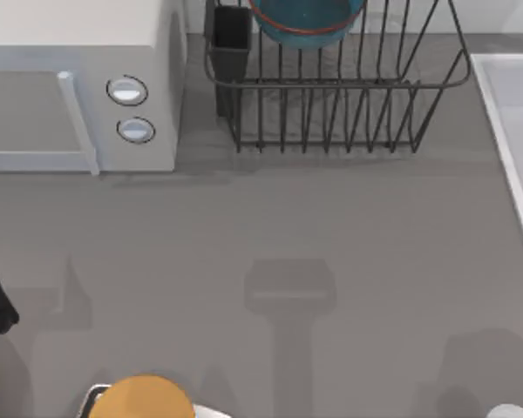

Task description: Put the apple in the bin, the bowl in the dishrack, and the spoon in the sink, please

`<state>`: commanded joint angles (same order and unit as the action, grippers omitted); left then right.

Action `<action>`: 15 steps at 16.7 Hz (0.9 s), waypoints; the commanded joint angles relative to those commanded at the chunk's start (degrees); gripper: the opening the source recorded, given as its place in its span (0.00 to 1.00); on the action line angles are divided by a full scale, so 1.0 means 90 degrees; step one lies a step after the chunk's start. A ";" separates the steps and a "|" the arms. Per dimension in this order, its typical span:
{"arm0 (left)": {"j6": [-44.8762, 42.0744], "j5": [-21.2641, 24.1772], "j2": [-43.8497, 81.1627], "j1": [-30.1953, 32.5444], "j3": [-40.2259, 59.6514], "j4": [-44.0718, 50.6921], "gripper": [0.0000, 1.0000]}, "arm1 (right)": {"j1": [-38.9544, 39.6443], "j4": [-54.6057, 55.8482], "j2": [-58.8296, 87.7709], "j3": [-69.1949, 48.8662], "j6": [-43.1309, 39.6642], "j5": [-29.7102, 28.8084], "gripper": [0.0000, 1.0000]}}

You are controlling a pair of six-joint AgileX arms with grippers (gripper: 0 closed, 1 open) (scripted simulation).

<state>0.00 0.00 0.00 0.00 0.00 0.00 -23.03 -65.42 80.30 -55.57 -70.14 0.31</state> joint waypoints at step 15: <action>0.0000 0.0000 0.0000 0.0000 0.0000 0.0000 1.00 | 0.0821 -0.2218 0.4870 -0.6595 0.0624 -0.0061 0.00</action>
<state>0.00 0.00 0.00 0.00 0.00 0.00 -15.64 -85.39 124.13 -114.92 -64.53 -0.25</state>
